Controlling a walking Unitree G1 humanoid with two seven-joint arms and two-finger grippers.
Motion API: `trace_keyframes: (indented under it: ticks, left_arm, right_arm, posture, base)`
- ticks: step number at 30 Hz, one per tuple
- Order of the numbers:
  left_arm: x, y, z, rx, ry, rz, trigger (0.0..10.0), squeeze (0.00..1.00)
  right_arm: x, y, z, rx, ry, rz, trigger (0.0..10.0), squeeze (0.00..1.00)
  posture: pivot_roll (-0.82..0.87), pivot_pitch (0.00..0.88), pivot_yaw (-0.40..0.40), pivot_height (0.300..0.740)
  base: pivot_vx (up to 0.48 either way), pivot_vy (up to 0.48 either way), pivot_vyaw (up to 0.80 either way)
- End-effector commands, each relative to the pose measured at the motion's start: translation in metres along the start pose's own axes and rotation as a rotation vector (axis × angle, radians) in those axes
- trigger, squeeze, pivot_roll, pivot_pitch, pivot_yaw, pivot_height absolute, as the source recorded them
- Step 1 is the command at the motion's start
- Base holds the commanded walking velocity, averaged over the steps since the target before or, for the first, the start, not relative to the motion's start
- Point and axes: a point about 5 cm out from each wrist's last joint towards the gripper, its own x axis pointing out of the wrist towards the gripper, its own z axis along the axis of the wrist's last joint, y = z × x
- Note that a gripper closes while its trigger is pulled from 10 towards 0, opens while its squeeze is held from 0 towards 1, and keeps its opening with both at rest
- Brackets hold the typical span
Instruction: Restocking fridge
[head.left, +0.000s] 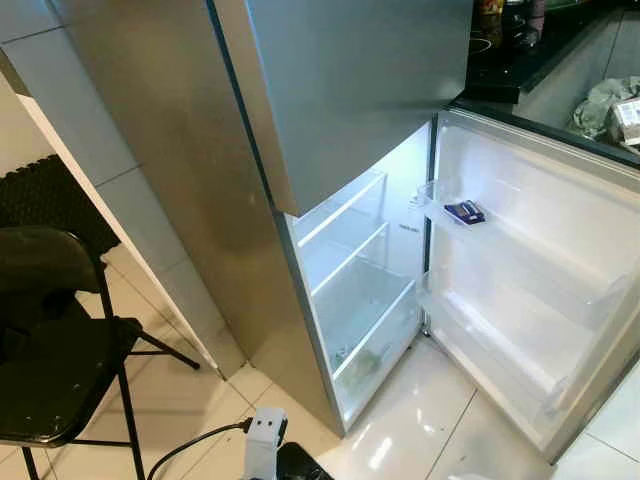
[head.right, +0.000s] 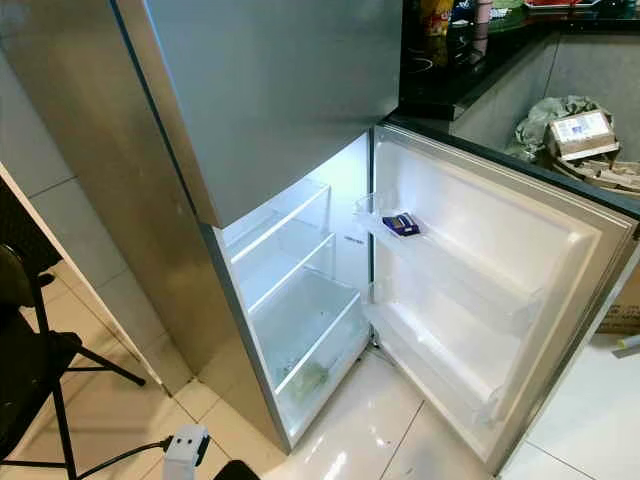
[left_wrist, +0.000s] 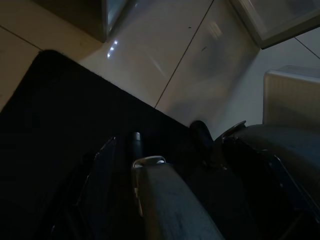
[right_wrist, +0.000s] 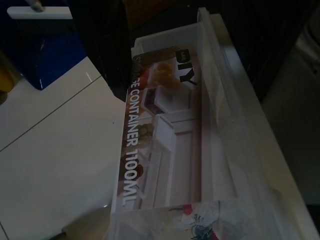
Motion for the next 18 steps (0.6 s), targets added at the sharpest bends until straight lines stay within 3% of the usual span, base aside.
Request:
trace_keyframes:
  ticks: [1,13,18]
  left_arm:
    - [0.0,-0.001,-0.004,-0.004,0.015,0.004,10.0,0.0]
    - [0.002,-0.003,-0.005,-0.009,0.017,0.014,10.0,0.0]
    - [0.005,-0.007,0.002,-0.034,-0.022,0.03,10.0,0.0]
  right_arm:
    - [0.001,0.003,0.009,-0.008,-0.031,0.01,10.0,0.0]
    - [0.003,0.005,0.045,-0.029,-0.168,0.035,10.0,0.0]
    - [0.004,0.011,0.059,-0.107,-0.194,0.067,10.0,0.0]
  posture:
    - [-0.17,0.0,0.086,0.74]
    - [-0.17,0.0,0.076,0.74]
    - [-0.12,0.0,0.021,0.74]
  base:
    - [0.0,-0.382,0.0]
    - [0.0,-0.361,0.0]
    - [0.0,0.0,0.0]
